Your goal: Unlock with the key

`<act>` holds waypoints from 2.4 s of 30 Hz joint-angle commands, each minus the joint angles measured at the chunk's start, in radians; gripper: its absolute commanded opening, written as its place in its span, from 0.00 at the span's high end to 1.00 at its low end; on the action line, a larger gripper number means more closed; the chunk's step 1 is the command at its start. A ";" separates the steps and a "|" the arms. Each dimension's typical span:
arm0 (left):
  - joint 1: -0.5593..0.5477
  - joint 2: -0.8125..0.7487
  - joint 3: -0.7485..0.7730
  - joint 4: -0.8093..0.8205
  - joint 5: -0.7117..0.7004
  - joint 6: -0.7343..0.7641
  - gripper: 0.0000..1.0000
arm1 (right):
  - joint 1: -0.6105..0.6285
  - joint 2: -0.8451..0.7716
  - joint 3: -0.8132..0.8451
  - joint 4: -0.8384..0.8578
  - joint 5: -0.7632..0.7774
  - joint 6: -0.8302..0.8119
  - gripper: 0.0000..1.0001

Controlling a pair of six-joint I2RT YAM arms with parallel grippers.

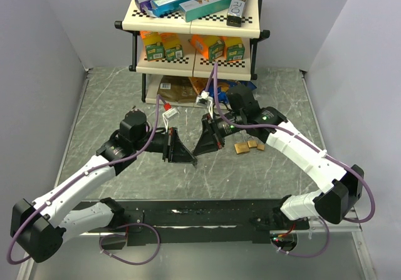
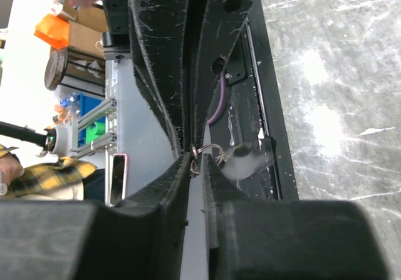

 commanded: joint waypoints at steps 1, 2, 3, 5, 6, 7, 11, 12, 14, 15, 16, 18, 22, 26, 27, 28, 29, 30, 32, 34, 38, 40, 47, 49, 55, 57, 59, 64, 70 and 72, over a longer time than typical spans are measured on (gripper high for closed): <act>-0.005 -0.008 0.002 0.048 0.031 0.002 0.99 | 0.009 0.005 0.027 0.044 -0.051 -0.012 0.86; -0.005 -0.011 -0.001 0.049 0.031 0.000 0.99 | 0.009 0.007 0.027 0.047 -0.054 -0.012 0.90; -0.005 -0.011 -0.002 0.051 0.031 0.000 0.99 | 0.007 0.008 0.028 0.048 -0.062 -0.009 0.97; -0.005 -0.010 -0.001 0.057 0.021 0.000 0.99 | 0.007 0.010 0.030 0.057 -0.065 -0.005 1.00; -0.005 -0.008 0.001 0.057 0.018 0.002 0.99 | 0.007 0.011 0.028 0.059 -0.065 0.001 1.00; -0.005 -0.010 0.010 0.046 0.005 0.009 0.99 | 0.007 0.013 0.028 0.061 -0.065 0.004 1.00; -0.005 -0.010 0.037 -0.003 -0.042 0.052 0.93 | -0.002 -0.004 0.008 0.128 -0.056 0.067 1.00; -0.005 -0.013 0.040 0.000 -0.053 0.051 0.91 | -0.013 -0.009 0.001 0.146 -0.060 0.084 1.00; -0.005 -0.017 0.042 0.026 -0.073 0.037 0.85 | -0.028 -0.021 -0.028 0.186 -0.066 0.132 1.00; -0.005 -0.019 0.042 0.026 -0.081 0.036 0.81 | -0.046 -0.024 -0.039 0.226 -0.070 0.150 1.00; -0.005 -0.025 0.042 0.026 -0.091 0.036 0.65 | -0.056 -0.035 -0.051 0.249 -0.082 0.167 1.00; -0.004 -0.030 0.047 0.023 -0.117 0.040 0.53 | -0.080 -0.046 -0.088 0.307 -0.082 0.213 1.00; -0.001 -0.074 0.036 0.026 -0.176 0.039 0.36 | -0.103 -0.082 -0.131 0.370 -0.070 0.262 1.00; 0.004 -0.120 0.030 0.028 -0.283 0.023 0.31 | -0.108 -0.104 -0.156 0.435 -0.034 0.313 1.00; 0.004 -0.129 0.028 0.035 -0.359 0.016 0.31 | -0.106 -0.110 -0.157 0.450 -0.027 0.322 1.00; 0.004 -0.145 0.025 0.067 -0.389 0.004 0.32 | -0.108 -0.113 -0.163 0.494 -0.017 0.351 1.00; 0.004 -0.151 0.021 0.095 -0.409 -0.032 0.33 | -0.108 -0.116 -0.167 0.519 -0.004 0.369 1.00; 0.004 -0.155 0.008 0.121 -0.462 -0.053 0.33 | -0.108 -0.119 -0.170 0.550 0.002 0.388 1.00; 0.004 -0.166 -0.005 0.193 -0.513 -0.117 0.33 | -0.108 -0.124 -0.179 0.655 0.018 0.464 1.00; 0.004 -0.174 -0.018 0.231 -0.587 -0.148 0.35 | -0.106 -0.130 -0.186 0.723 0.050 0.547 1.00; 0.004 -0.192 -0.059 0.380 -0.622 -0.242 0.39 | -0.108 -0.128 -0.185 0.861 0.095 0.630 1.00; 0.004 -0.197 -0.082 0.419 -0.619 -0.273 0.43 | -0.106 -0.125 -0.167 0.849 0.111 0.621 1.00; 0.004 -0.225 -0.104 0.423 -0.648 -0.285 0.57 | -0.109 -0.133 -0.168 0.809 0.153 0.612 1.00; 0.004 -0.234 -0.111 0.425 -0.651 -0.290 0.61 | -0.108 -0.133 -0.167 0.802 0.156 0.609 1.00; 0.004 -0.217 -0.107 0.423 -0.634 -0.291 0.63 | -0.108 -0.127 -0.168 0.795 0.151 0.610 1.00; 0.004 -0.203 -0.102 0.422 -0.624 -0.293 0.63 | -0.108 -0.127 -0.170 0.795 0.153 0.612 1.00; 0.004 -0.195 -0.096 0.433 -0.616 -0.293 0.63 | -0.106 -0.127 -0.168 0.792 0.153 0.610 1.00; 0.005 -0.185 -0.091 0.436 -0.614 -0.288 0.71 | -0.106 -0.124 -0.163 0.772 0.153 0.601 1.00; 0.004 -0.194 -0.098 0.426 -0.631 -0.283 0.89 | -0.106 -0.107 -0.157 0.739 0.141 0.583 1.00; 0.005 -0.198 -0.093 0.399 -0.631 -0.255 0.99 | -0.105 -0.102 -0.156 0.723 0.131 0.578 1.00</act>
